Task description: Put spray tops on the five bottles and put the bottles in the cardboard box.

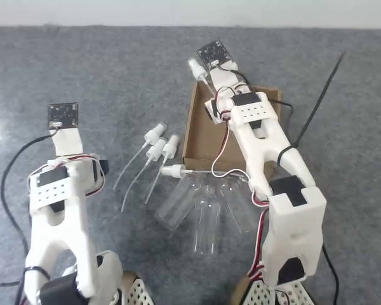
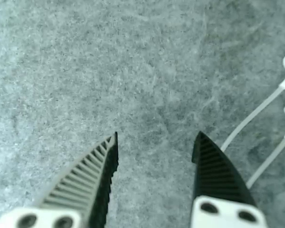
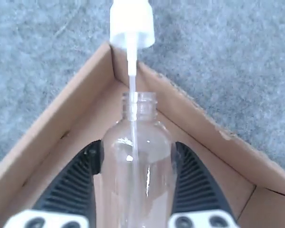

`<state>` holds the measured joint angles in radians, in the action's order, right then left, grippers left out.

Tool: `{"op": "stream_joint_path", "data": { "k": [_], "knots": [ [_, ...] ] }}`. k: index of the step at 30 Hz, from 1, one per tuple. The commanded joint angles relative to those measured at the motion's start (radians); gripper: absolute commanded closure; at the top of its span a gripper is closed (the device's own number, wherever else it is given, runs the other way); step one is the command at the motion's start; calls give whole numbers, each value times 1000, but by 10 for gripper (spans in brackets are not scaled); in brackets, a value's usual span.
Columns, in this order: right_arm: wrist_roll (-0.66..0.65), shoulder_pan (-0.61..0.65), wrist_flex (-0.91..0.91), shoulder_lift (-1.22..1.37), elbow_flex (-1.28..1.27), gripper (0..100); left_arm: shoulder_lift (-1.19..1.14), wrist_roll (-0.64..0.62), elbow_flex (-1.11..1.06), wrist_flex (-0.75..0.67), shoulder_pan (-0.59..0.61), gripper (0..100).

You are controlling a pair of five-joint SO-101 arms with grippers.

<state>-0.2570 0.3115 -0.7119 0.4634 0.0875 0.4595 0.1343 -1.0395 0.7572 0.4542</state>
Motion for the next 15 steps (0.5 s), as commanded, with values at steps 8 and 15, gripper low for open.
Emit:
{"op": "stream_joint_path", "data": {
  "k": [8, 15],
  "knots": [
    [78, -2, 12, -53, 68, 993, 32, -8, 5, -31, -2, 762],
    [100, -4, 21, -147, -11, 993, 31, -9, 5, -32, -3, 762]
  ]
}}
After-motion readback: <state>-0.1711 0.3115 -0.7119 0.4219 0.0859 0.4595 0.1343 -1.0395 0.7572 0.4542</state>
